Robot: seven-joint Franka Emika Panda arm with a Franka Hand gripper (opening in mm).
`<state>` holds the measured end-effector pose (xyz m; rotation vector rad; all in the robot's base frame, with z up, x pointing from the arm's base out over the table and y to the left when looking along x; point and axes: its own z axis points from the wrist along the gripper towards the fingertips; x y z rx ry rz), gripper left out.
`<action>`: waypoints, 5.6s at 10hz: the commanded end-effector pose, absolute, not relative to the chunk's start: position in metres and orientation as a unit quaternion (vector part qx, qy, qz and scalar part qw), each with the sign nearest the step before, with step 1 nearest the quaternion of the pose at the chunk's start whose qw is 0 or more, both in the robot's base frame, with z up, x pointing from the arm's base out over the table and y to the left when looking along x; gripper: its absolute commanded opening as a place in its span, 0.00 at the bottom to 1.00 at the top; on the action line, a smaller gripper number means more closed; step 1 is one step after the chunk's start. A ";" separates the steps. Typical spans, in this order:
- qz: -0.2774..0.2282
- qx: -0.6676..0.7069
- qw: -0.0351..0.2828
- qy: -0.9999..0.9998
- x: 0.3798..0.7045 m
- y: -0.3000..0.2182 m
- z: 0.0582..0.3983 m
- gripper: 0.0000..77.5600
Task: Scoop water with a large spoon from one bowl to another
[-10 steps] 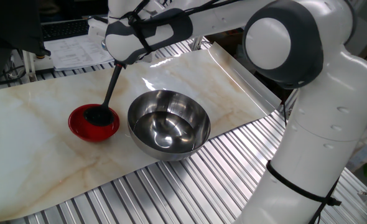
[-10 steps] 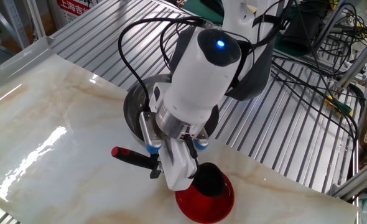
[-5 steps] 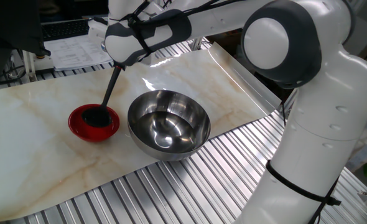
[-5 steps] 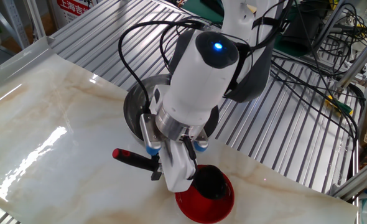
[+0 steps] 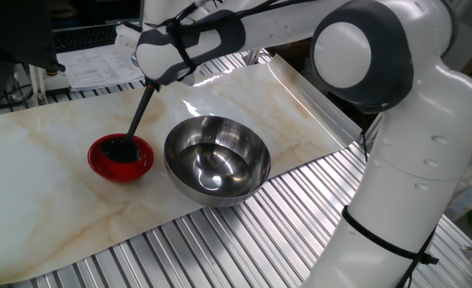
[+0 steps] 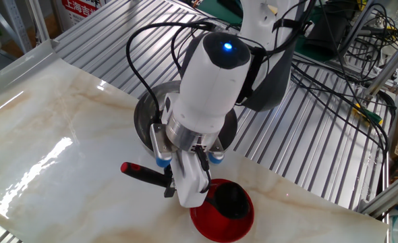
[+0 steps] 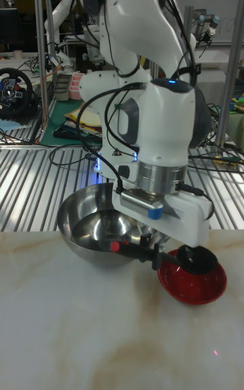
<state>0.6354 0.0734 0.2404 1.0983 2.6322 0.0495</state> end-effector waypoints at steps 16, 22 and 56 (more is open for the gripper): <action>0.193 0.365 0.119 0.903 0.643 0.076 0.232 0.02; 0.208 0.354 0.109 0.905 0.643 0.075 0.230 0.02; 0.339 0.332 0.060 0.878 0.654 0.059 0.212 0.02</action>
